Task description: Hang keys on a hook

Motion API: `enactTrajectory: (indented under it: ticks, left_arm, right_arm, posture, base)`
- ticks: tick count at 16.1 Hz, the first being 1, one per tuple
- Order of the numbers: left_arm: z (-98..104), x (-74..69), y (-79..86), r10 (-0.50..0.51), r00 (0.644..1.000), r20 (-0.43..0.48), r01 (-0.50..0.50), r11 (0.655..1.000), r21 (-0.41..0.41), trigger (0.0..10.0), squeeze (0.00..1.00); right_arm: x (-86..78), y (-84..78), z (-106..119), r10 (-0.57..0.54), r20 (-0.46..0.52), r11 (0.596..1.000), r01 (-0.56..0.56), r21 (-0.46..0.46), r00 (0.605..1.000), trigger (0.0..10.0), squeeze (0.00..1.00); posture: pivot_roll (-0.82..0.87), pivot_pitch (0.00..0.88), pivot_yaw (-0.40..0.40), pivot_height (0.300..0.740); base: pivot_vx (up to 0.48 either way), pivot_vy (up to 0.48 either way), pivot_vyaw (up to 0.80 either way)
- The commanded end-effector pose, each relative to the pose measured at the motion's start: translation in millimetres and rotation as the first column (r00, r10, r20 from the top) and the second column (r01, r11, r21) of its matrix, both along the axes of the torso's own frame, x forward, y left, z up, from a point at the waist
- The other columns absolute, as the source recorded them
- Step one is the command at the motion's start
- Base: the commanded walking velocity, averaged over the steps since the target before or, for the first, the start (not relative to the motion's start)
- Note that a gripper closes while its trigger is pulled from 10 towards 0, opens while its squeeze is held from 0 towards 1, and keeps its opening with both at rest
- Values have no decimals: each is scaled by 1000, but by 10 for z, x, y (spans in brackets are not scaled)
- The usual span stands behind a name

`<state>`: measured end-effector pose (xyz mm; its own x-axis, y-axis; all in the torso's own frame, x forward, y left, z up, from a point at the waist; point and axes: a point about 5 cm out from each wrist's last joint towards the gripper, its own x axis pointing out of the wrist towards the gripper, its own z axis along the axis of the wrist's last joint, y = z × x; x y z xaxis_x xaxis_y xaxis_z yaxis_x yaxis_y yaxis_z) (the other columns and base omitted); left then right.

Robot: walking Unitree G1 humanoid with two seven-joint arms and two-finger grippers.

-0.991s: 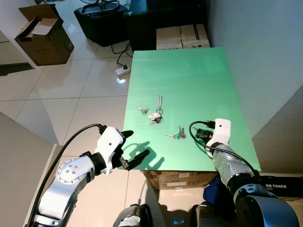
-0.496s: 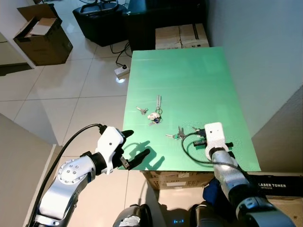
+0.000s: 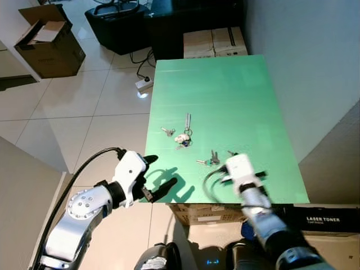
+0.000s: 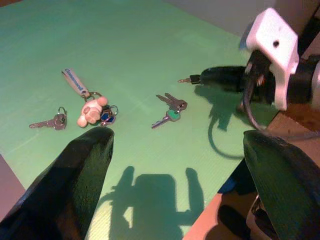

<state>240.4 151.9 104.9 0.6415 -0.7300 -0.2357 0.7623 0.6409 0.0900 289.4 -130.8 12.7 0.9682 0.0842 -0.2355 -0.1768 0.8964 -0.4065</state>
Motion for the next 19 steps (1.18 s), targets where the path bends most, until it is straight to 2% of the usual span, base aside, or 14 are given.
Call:
enactTrajectory:
  ticks: [1, 5, 7, 8, 9, 12, 17, 19]
  left_arm:
    - [26, -18, 57, 1, 1000, 7, -2, 1000, 22, 10000, 0]
    - [30, -37, 98, 0, 1000, 9, -1, 999, 34, 10000, 0]
    - [32, -45, 108, -3, 1000, 8, 3, 999, 38, 10000, 0]
    - [33, -51, 115, -5, 1000, 8, 5, 999, 40, 10000, 0]
    - [38, -59, 120, -9, 1000, 7, 9, 999, 43, 10000, 0]
    - [52, -57, 111, -18, 1000, 7, 18, 999, 47, 10000, 0]
    - [84, -72, 150, -7, 1000, 8, 7, 999, 45, 10000, 0]
    - [95, -76, 164, -4, 1000, 7, 4, 999, 45, 10000, 0]
  right_arm:
    - [-30, 52, -5, 5, 17, 1000, -5, -1, 1000, 0, 0]
    - [-61, 84, -22, -24, 24, 1000, 24, 4, 999, 0, 0]
    - [-43, 7, -26, -99, 6, 994, 99, 56, 995, 0, 0]
    - [-19, -38, -13, -142, -9, 982, 142, 123, 990, 706, 0]
    - [9, -85, 4, -162, -19, 974, 163, 157, 987, 10000, 1000]
    - [29, -158, -10, -175, -48, 967, 181, 181, 983, 10000, 1000]
    - [76, -171, 1, -169, -71, 960, 180, 213, 983, 10000, 1000]
    - [129, -199, 40, -205, -73, 949, 217, 231, 976, 10000, 1000]
  posture:
    - [41, 161, 181, 740]
    - [46, 150, 183, 740]
    - [51, 149, 186, 740]
    - [53, 152, 189, 740]
    - [56, 157, 196, 740]
    - [72, 167, 198, 740]
    - [96, 179, 198, 740]
    - [100, 181, 200, 740]
  base:
    - [0, 0, 0]
    - [0, 0, 0]
    - [0, 0, 0]
    - [0, 0, 0]
    - [0, 0, 0]
    - [0, 0, 0]
    - [0, 0, 0]
    - [0, 0, 0]
